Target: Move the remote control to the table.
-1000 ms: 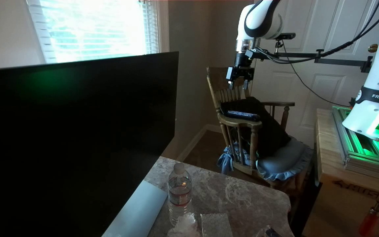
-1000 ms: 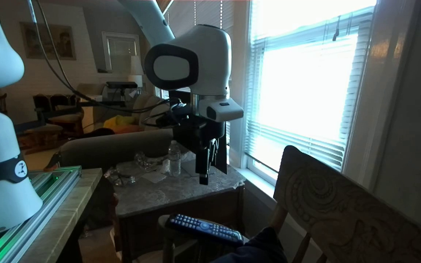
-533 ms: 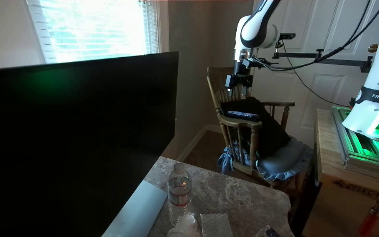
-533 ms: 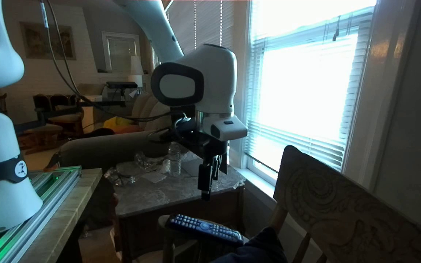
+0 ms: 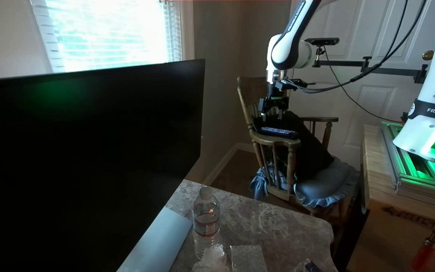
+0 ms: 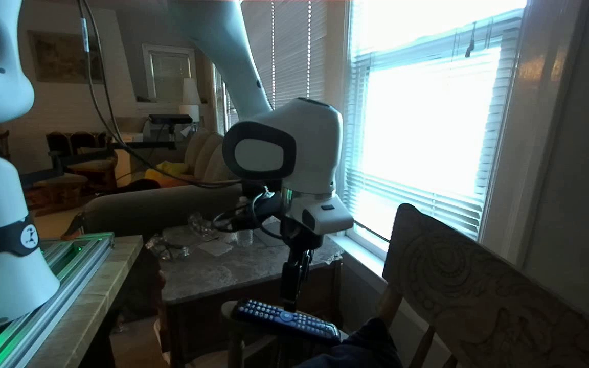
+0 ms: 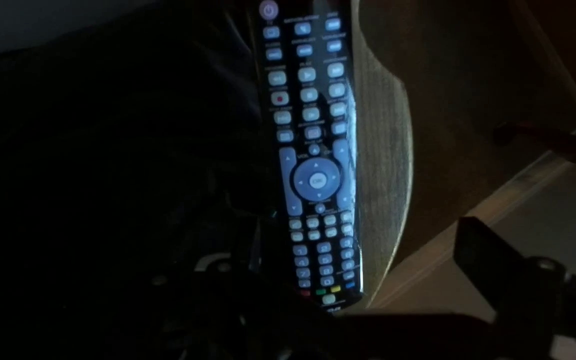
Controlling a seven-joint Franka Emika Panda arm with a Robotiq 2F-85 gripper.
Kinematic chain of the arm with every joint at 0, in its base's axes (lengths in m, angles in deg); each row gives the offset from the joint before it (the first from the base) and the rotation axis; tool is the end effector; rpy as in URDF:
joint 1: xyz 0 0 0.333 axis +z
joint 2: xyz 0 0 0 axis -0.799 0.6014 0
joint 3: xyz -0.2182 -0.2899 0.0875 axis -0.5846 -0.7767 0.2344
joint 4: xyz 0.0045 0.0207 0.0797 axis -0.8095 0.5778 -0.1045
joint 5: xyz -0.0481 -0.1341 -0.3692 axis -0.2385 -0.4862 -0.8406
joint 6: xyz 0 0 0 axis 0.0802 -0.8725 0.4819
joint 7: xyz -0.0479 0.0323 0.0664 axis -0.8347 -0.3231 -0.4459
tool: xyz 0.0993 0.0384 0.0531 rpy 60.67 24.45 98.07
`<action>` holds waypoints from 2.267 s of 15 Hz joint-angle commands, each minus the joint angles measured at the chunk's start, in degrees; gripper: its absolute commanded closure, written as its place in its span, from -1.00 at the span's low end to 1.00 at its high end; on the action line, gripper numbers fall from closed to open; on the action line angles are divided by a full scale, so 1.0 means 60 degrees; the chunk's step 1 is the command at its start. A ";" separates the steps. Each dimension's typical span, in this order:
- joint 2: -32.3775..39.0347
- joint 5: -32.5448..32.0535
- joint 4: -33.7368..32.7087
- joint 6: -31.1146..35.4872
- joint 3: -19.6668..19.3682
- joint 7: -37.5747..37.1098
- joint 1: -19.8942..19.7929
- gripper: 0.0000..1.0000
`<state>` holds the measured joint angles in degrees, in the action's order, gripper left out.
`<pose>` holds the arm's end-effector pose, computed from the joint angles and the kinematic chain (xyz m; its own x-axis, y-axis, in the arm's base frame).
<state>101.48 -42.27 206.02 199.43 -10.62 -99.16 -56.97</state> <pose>0.5183 -0.0831 0.1786 0.8558 -0.5137 -0.0604 -0.5152 -0.8570 -0.0102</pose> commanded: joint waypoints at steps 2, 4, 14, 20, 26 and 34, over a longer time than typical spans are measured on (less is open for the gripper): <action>0.0904 0.0178 -0.0638 0.0055 0.0050 0.0125 -0.0102 -1.00; 0.1131 0.0103 -0.0788 0.0028 -0.0022 0.0056 -0.0055 -1.00; 0.1697 0.0156 -0.0998 -0.0022 0.0070 0.0185 -0.0141 -1.00; 0.1757 0.0161 -0.0994 0.0073 0.0104 0.0233 -0.0151 -1.00; 0.1825 0.0144 -0.1048 0.0121 0.0142 0.0336 -0.0180 -0.86; 0.1831 0.0105 -0.1059 0.0109 0.0156 0.0474 -0.0174 0.43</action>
<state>111.97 -42.27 200.14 199.44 -10.47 -98.11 -57.38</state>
